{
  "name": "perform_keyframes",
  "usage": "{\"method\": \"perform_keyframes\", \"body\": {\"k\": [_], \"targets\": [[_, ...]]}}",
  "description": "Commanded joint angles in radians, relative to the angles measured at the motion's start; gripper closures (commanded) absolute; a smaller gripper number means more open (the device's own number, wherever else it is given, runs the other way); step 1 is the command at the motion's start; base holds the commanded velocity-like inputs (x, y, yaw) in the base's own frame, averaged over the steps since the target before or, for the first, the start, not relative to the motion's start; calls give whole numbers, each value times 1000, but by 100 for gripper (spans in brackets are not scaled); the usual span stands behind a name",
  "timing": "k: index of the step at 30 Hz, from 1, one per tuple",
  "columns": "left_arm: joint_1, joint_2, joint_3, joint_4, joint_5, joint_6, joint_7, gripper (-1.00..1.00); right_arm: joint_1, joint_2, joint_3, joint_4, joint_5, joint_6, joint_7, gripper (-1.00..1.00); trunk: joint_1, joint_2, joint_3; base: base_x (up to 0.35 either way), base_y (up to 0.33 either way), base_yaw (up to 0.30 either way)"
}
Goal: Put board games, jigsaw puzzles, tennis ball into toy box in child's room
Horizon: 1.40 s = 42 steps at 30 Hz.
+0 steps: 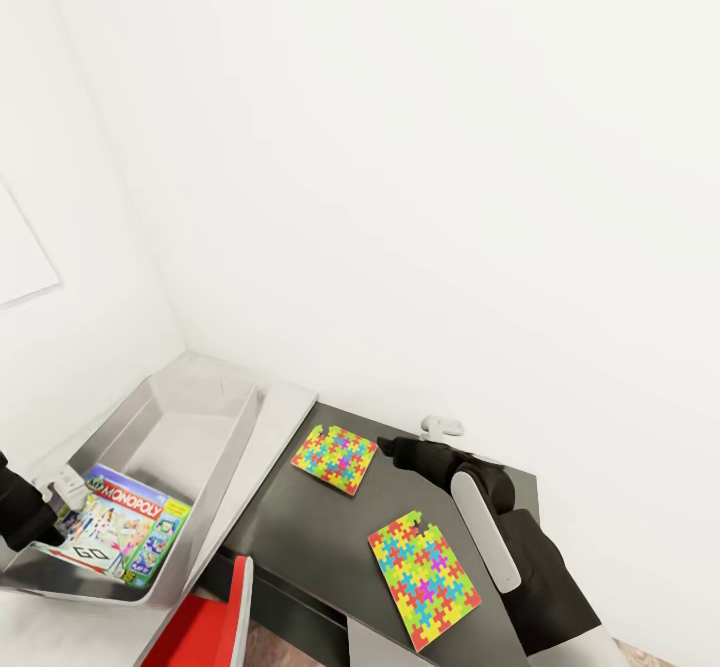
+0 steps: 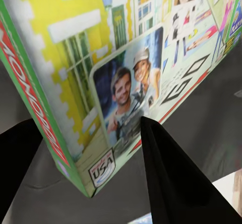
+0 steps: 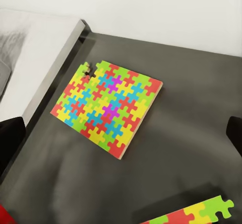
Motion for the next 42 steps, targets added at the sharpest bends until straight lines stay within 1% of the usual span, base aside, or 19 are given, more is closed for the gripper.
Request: {"method": "perform_keyframes", "body": {"k": [1, 8, 23, 24, 31, 42], "targets": [[-1, 0, -2, 0, -6, 10, -8, 100, -1, 0, 1, -2, -10, 3, -10, -100, 0, -2, -2, 0, 0, 0], [-1, -3, -4, 15, -7, 15, -8, 100, -1, 0, 1, -4, -11, 3, -10, -100, 0, -2, -2, 0, 0, 0], [-1, -3, -4, 17, -7, 18, -8, 100, -1, -1, 0, -6, -12, 3, -10, -100, 0, -2, -2, 0, 0, 0], [-1, -3, -4, 17, -7, 18, -8, -100, -1, -1, 0, -6, -12, 3, -10, -100, 0, -2, -2, 0, 0, 0], [-1, -3, -4, 17, -9, 20, -8, -100, -1, -2, -1, -6, -12, 3, -10, -100, 0, -2, -2, 0, 0, 0], [-1, 4, 1, 17, -10, 19, -8, -100, -1, -2, -1, -7, -12, 3, -10, -100, 0, -2, -2, 0, 0, 0]]}}
